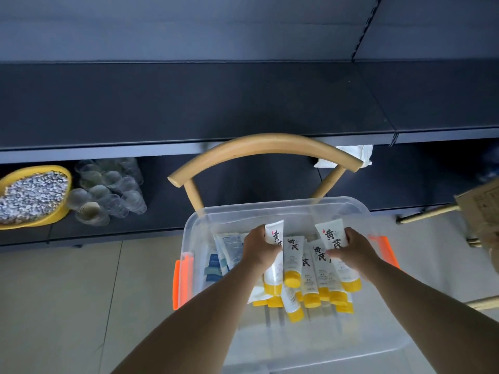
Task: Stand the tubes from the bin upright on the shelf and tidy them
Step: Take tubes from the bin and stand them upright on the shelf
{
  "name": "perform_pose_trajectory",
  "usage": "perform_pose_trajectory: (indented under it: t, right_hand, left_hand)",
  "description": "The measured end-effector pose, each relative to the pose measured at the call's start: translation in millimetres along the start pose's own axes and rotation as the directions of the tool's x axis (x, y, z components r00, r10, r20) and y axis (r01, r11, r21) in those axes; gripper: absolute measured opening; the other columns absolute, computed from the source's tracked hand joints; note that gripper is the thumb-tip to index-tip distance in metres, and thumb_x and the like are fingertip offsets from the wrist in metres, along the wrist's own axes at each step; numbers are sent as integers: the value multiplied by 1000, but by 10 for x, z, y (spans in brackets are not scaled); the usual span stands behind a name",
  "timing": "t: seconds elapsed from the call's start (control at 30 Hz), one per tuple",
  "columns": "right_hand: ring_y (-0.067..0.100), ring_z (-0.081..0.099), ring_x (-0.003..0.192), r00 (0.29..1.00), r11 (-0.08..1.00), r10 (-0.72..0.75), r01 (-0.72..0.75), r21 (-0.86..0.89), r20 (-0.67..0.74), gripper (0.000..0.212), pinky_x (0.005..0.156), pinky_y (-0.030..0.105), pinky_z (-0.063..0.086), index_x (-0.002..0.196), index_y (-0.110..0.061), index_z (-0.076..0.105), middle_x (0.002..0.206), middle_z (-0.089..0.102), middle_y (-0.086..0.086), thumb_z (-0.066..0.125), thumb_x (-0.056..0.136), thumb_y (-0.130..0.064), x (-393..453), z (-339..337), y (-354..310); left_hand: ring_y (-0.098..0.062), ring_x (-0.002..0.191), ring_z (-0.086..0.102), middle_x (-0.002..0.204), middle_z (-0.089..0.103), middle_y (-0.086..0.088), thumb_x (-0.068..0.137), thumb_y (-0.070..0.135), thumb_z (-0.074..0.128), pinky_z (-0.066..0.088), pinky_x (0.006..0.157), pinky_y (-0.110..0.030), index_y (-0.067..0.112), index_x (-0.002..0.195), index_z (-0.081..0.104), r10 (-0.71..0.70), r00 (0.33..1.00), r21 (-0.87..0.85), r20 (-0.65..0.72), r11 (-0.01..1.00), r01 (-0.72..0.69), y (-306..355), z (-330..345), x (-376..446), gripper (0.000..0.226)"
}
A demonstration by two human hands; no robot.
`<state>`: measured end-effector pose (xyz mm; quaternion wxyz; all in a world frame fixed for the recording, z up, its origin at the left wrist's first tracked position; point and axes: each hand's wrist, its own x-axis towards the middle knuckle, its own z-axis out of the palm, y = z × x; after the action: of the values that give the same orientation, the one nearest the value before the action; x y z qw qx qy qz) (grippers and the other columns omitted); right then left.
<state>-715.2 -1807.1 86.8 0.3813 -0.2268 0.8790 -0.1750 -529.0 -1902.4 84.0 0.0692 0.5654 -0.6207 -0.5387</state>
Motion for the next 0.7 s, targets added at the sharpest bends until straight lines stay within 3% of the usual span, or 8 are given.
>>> perform_pose_trajectory:
  t: [0.17, 0.3, 0.47, 0.57, 0.7]
  right_hand:
    - [26, 62, 90, 996, 995, -73, 77, 69, -51, 38, 68, 29, 46, 104, -9, 59, 99, 67, 8, 78, 71, -8, -244, -168, -88]
    - [21, 60, 70, 990, 989, -115, 121, 82, -84, 35, 55, 24, 43, 93, -18, 62, 78, 66, 4, 80, 65, -8, -505, -347, -224]
    - [17, 58, 69, 982, 982, -176, 180, 59, -74, 33, 54, 22, 40, 89, -17, 65, 84, 67, 7, 83, 63, -8, -910, -718, -635]
    - [17, 58, 71, 974, 974, -216, 220, 57, -73, 30, 51, 19, 36, 87, -17, 64, 77, 63, 2, 84, 64, -10, -1154, -998, -935]
    - [7, 55, 57, 955, 955, -296, 295, -43, -28, 21, 54, 23, 42, 81, -17, 63, 62, 58, -8, 80, 68, -16, -1473, -1418, -1331]
  left_hand:
    - [-23, 100, 61, 114, 64, -7, 75, 7, 73, 49, 79, -27, 11, 117, 57, 55, 998, -59, 2, 997, -55, 61, -190, -208, 45]
    - [-20, 90, 63, 106, 68, -8, 73, 1, 72, 51, 77, -28, 11, 106, 61, 106, 994, -97, -23, 990, -107, 213, -467, -454, 36]
    - [-14, 86, 60, 101, 67, -2, 73, 2, 74, 44, 63, -15, 11, 110, 63, 112, 989, -64, -95, 991, -118, 563, -992, -837, 39]
    - [-16, 85, 62, 99, 70, -4, 72, 3, 73, 46, 69, -22, 13, 106, 65, 143, 981, -20, -129, 989, -146, 816, -1345, -1078, 37]
    - [-6, 65, 56, 79, 65, 3, 70, 5, 75, 39, 56, -8, 15, 101, 64, 186, 969, 27, -163, 983, -184, 1203, -1878, -1364, 34]
